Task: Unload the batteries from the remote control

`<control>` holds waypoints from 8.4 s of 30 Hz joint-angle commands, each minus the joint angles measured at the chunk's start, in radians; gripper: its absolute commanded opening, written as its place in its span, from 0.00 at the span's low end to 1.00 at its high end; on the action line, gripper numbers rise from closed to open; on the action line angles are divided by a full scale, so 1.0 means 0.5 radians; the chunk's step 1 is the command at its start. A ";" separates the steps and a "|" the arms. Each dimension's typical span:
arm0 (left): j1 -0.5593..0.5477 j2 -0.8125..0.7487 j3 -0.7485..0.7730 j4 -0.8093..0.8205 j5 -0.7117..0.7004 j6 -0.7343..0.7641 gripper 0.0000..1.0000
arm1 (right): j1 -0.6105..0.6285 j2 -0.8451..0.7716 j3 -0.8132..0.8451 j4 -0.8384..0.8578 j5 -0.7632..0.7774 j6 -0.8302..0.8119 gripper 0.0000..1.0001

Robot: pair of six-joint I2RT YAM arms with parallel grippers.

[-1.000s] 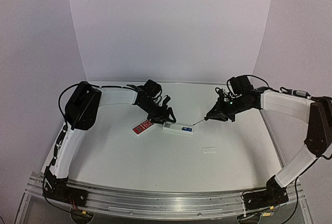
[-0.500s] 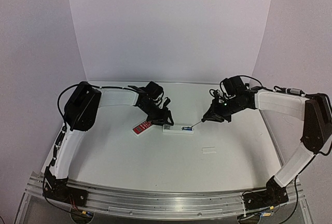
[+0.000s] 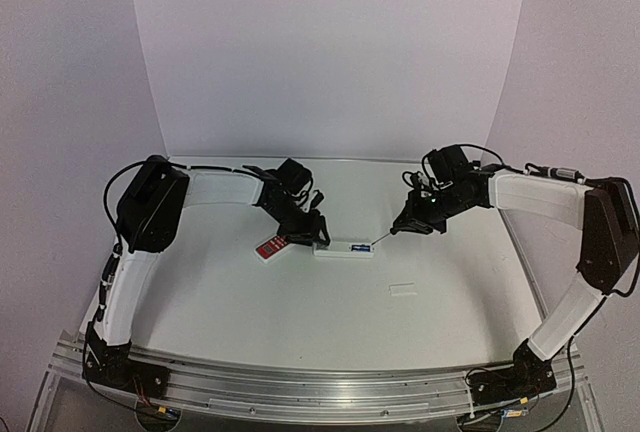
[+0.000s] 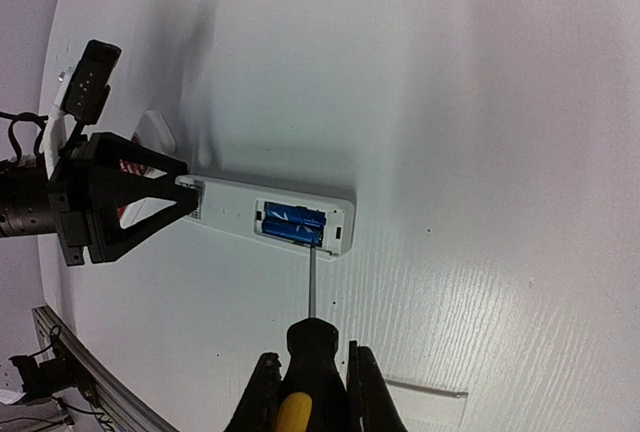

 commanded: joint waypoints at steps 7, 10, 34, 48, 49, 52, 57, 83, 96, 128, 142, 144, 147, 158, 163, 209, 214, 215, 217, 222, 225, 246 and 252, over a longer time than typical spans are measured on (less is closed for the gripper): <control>-0.015 -0.173 -0.153 0.074 0.043 -0.092 0.52 | 0.014 -0.008 0.058 -0.010 -0.035 -0.032 0.00; -0.049 -0.155 -0.121 0.040 -0.001 -0.088 0.52 | 0.013 -0.011 0.053 -0.010 -0.027 -0.033 0.00; -0.066 0.121 0.130 -0.290 -0.062 -0.223 0.40 | 0.037 0.002 0.007 -0.004 0.003 -0.059 0.00; -0.067 0.173 0.086 -0.367 -0.090 -0.298 0.33 | 0.093 0.036 0.022 -0.032 0.067 -0.125 0.00; -0.067 0.174 0.083 -0.373 -0.104 -0.298 0.33 | 0.096 0.038 0.024 -0.038 0.082 -0.124 0.00; -0.069 0.175 0.082 -0.388 -0.133 -0.284 0.32 | 0.112 0.033 0.026 -0.058 0.121 -0.123 0.00; -0.076 0.180 0.092 -0.388 -0.145 -0.279 0.32 | 0.125 0.028 0.021 -0.101 0.200 -0.119 0.00; -0.101 0.190 0.107 -0.372 -0.141 -0.287 0.31 | 0.144 0.051 0.059 -0.077 0.173 0.035 0.00; -0.104 0.188 0.092 -0.374 -0.151 -0.284 0.31 | 0.146 0.101 0.088 -0.043 0.138 0.126 0.00; -0.103 0.218 0.037 -0.324 -0.049 -0.275 0.27 | 0.087 0.211 -0.385 0.700 -0.234 0.637 0.00; -0.103 0.242 0.007 -0.340 -0.057 -0.228 0.25 | 0.049 0.264 -0.687 1.840 -0.533 1.054 0.00; -0.103 0.248 0.003 -0.348 -0.070 -0.222 0.25 | 0.047 0.290 -0.696 2.012 -0.587 1.143 0.00; -0.104 0.259 0.011 -0.355 -0.073 -0.218 0.25 | 0.046 0.321 -0.683 2.116 -0.649 1.219 0.00; -0.103 0.279 0.041 -0.358 -0.108 -0.229 0.24 | 0.049 0.282 -0.707 2.215 -0.876 1.282 0.00; -0.101 0.285 0.053 -0.367 -0.158 -0.249 0.24 | 0.049 0.189 -0.706 2.207 -0.993 1.230 0.00; -0.101 0.282 0.019 -0.332 -0.156 -0.209 0.20 | -0.018 0.058 -0.171 0.636 0.185 0.094 0.00; -0.101 0.286 0.023 -0.338 -0.158 -0.213 0.20 | -0.021 0.066 -0.175 0.616 0.140 0.094 0.00; -0.100 0.288 0.026 -0.340 -0.158 -0.215 0.20 | -0.020 0.066 -0.178 0.605 0.131 0.094 0.00; -0.101 0.291 0.031 -0.342 -0.158 -0.221 0.20 | -0.019 0.065 -0.189 0.580 0.123 0.088 0.00; -0.101 0.294 0.041 -0.347 -0.159 -0.232 0.20 | -0.019 0.048 -0.223 0.537 0.095 0.067 0.00; -0.101 0.305 0.050 -0.347 -0.155 -0.232 0.20 | -0.018 0.045 -0.225 0.562 -0.033 0.053 0.00; -0.101 0.301 0.068 -0.348 -0.155 -0.218 0.19 | 0.102 -0.230 -0.305 0.575 -0.695 -0.136 0.00; -0.101 0.288 0.058 -0.344 -0.170 -0.202 0.19 | 0.097 -0.241 -0.266 0.434 -0.262 -0.037 0.00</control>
